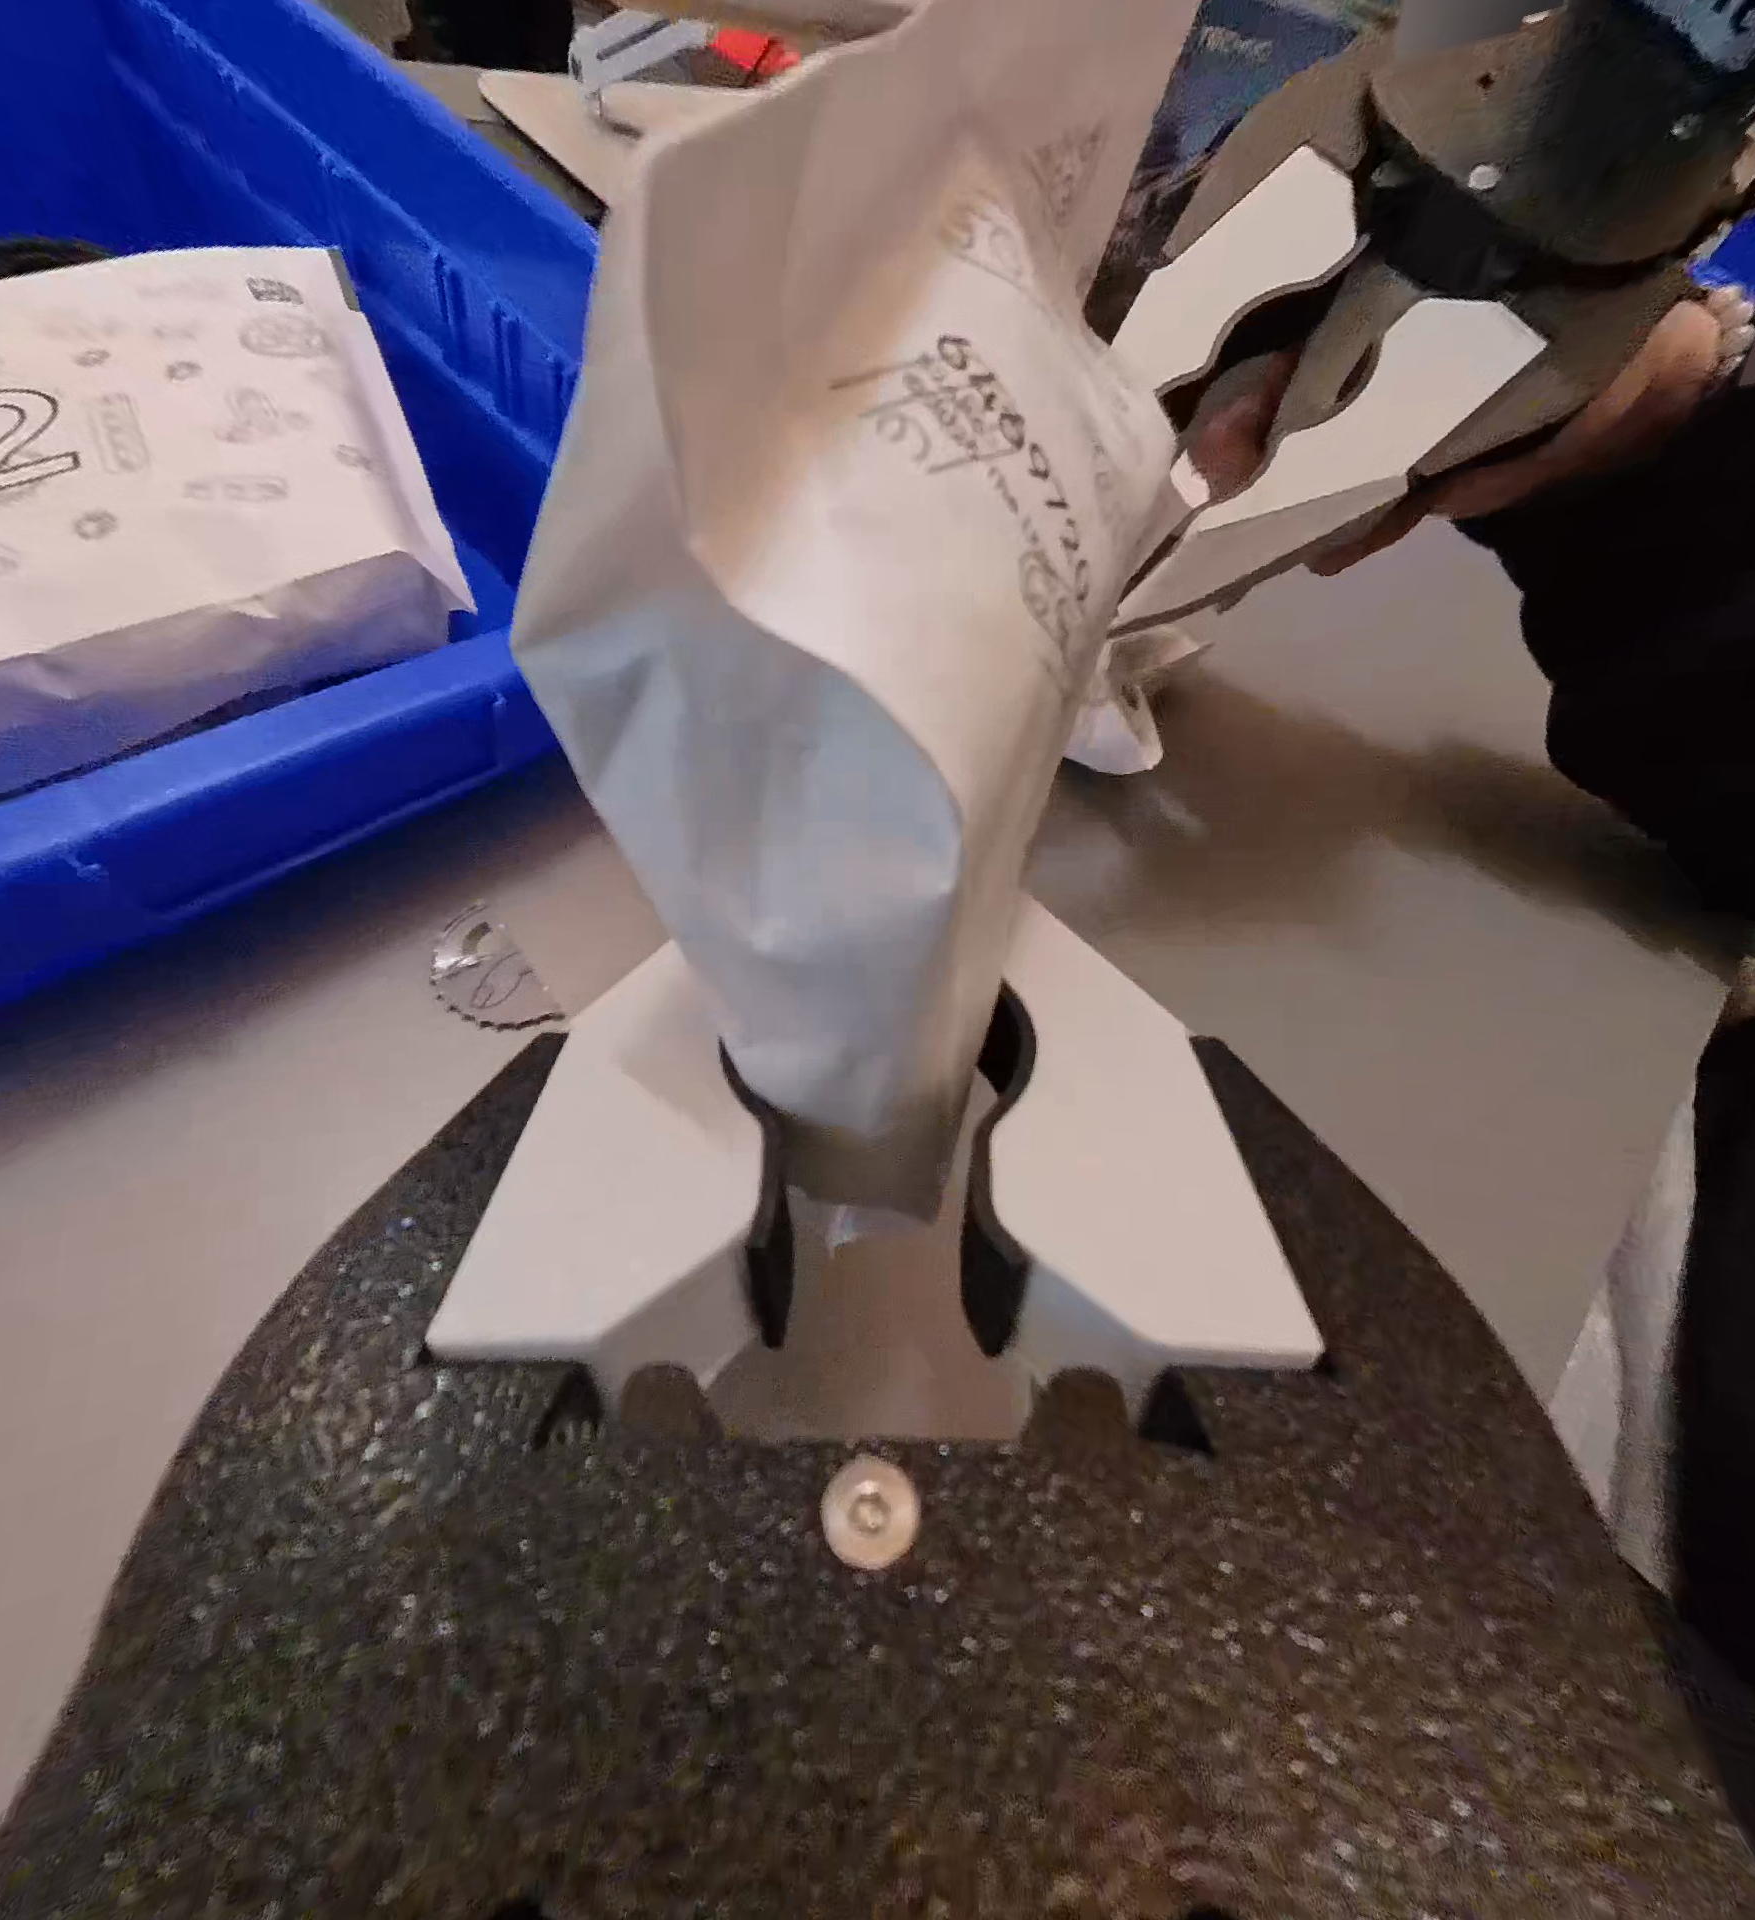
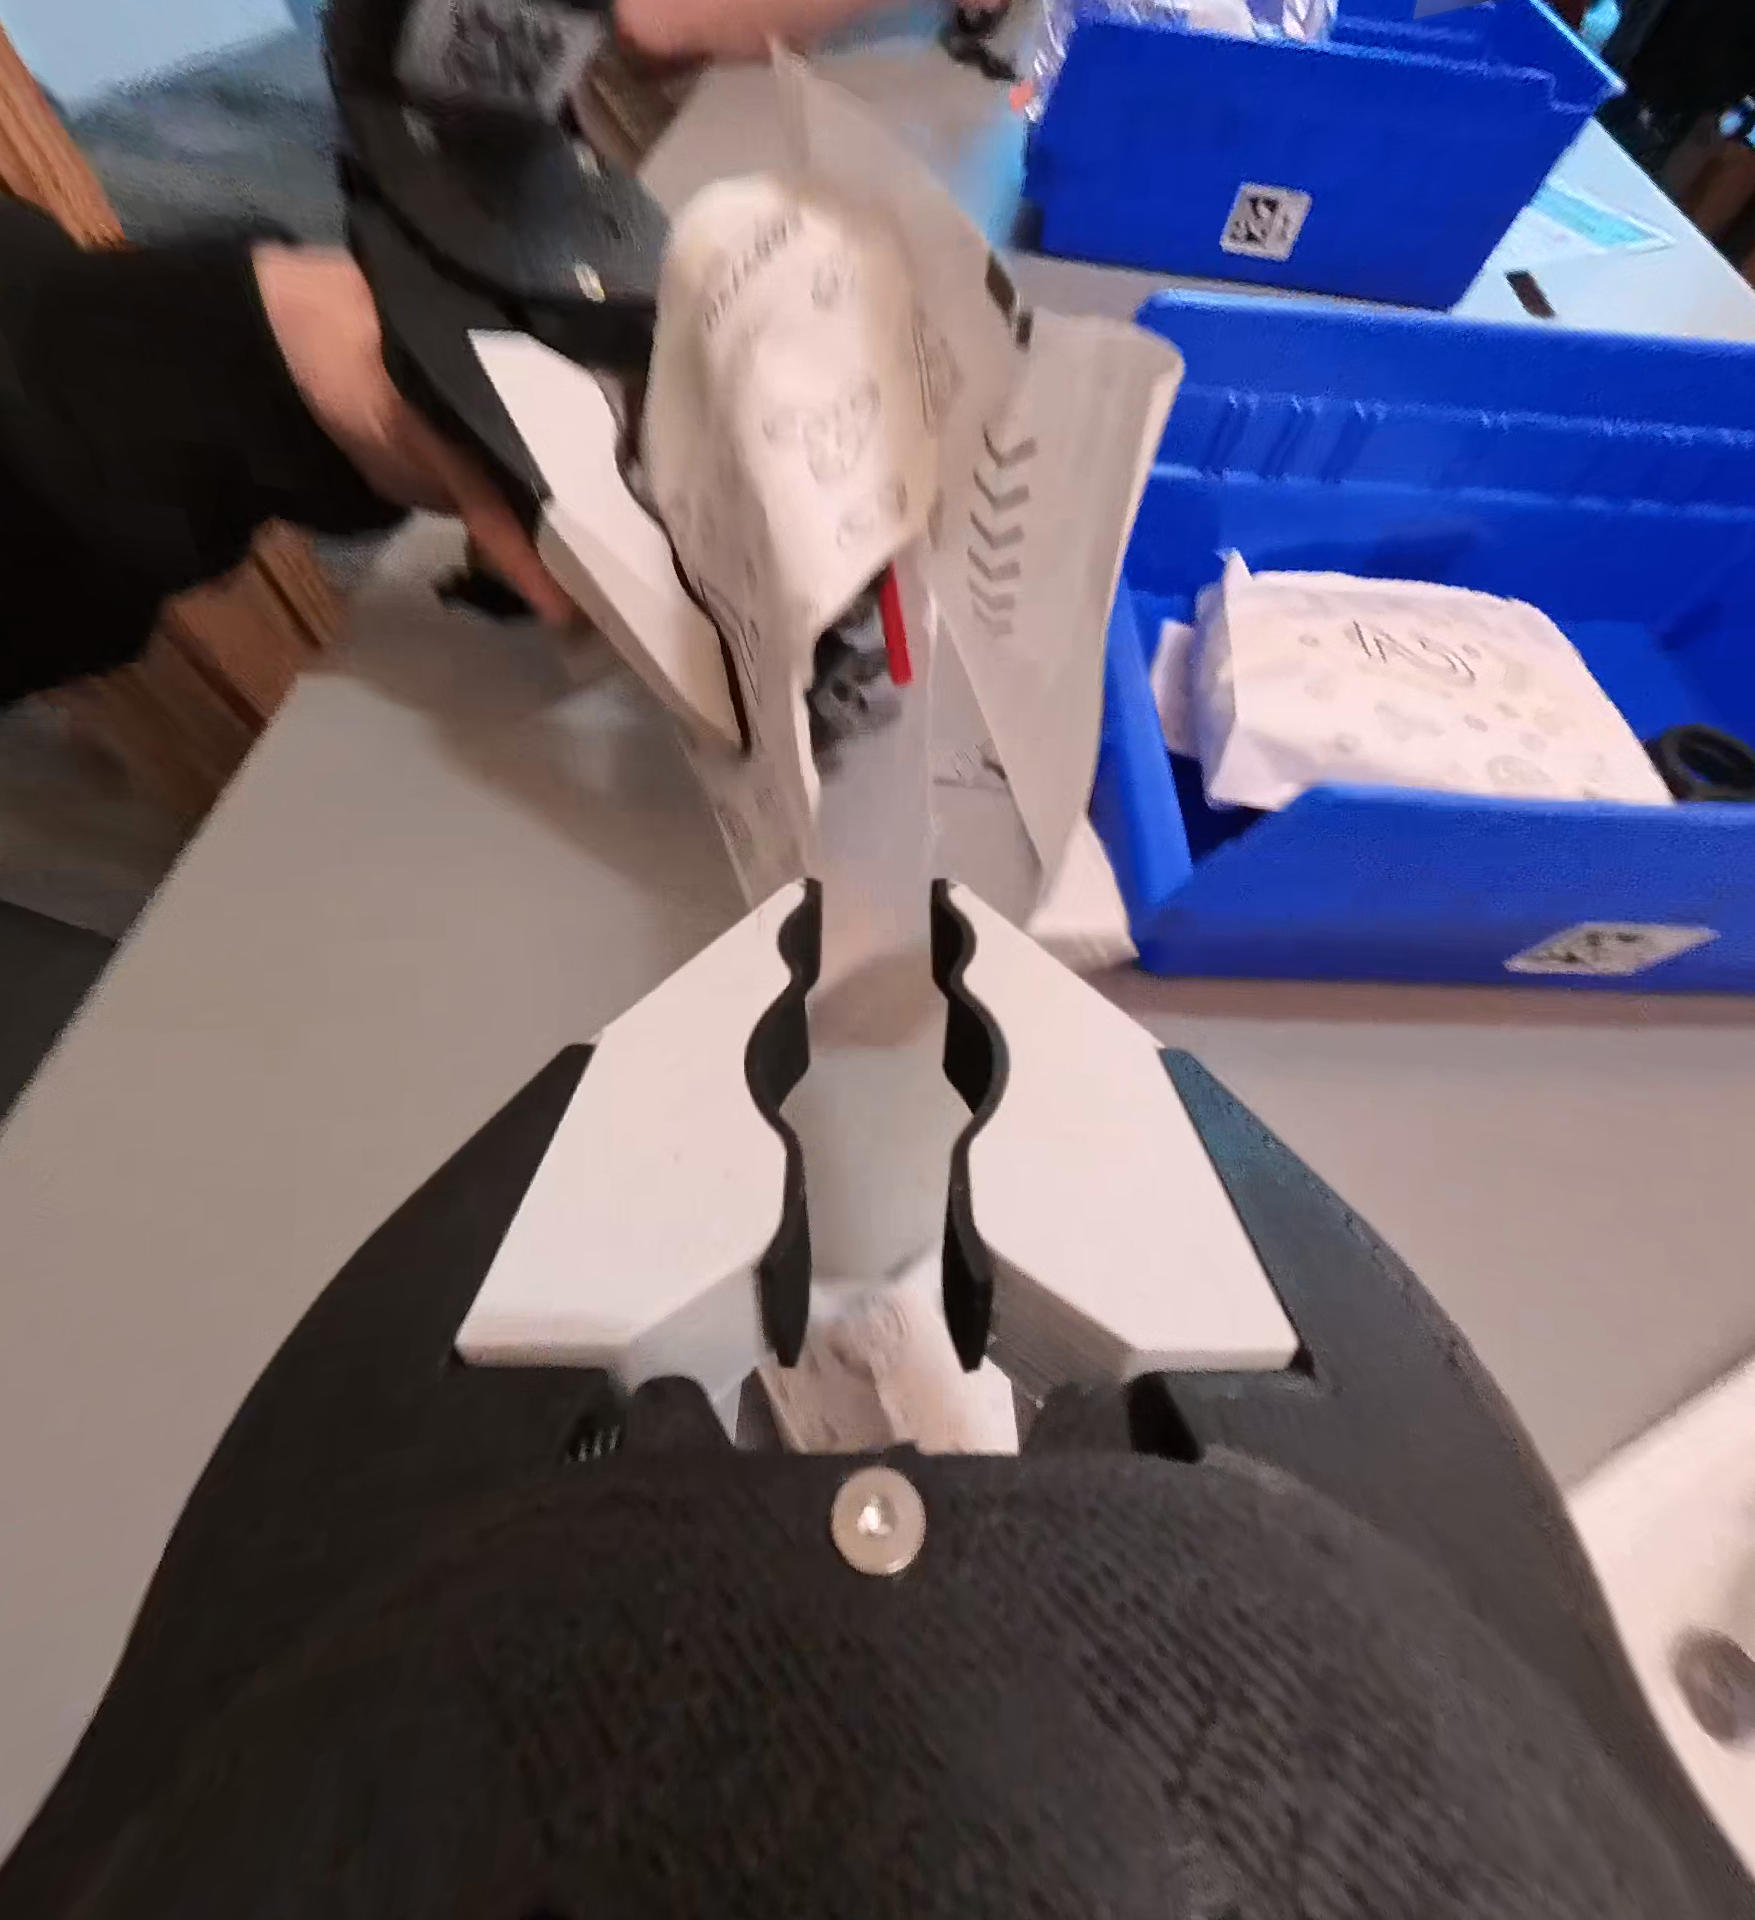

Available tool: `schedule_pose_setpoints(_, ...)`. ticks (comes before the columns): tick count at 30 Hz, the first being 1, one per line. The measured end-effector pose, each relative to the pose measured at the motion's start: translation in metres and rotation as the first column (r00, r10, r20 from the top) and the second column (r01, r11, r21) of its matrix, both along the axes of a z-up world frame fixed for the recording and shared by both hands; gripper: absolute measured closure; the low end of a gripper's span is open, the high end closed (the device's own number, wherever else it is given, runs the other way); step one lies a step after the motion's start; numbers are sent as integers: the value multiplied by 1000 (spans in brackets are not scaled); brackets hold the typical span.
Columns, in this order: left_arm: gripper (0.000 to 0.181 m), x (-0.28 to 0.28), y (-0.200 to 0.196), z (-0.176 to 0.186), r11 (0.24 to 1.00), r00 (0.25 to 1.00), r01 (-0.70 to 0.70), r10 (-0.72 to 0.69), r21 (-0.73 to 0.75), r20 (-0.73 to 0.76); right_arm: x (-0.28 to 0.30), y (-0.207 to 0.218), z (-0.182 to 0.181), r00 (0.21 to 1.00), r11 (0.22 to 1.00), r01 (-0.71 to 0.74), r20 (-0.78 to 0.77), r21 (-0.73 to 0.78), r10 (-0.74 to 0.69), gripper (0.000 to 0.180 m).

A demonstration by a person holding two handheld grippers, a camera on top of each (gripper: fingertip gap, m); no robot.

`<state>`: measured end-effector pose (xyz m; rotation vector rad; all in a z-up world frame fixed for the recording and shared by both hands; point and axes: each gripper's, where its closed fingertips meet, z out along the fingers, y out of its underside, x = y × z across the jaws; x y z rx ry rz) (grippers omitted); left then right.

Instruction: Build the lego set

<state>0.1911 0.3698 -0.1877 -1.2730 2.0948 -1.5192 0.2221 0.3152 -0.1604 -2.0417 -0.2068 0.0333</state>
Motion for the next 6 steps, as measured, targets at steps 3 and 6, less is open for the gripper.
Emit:
schedule_pose_setpoints(3,151,2,12,-7,996,998,5,1,93,-67,26,-29,-18,993,993,80,91,-87,-72,155)
schedule_pose_setpoints(6,153,5,13,-15,981,994,38,-17,191,-109,39,-62,-43,991,971,101,103,-218,-80,144)
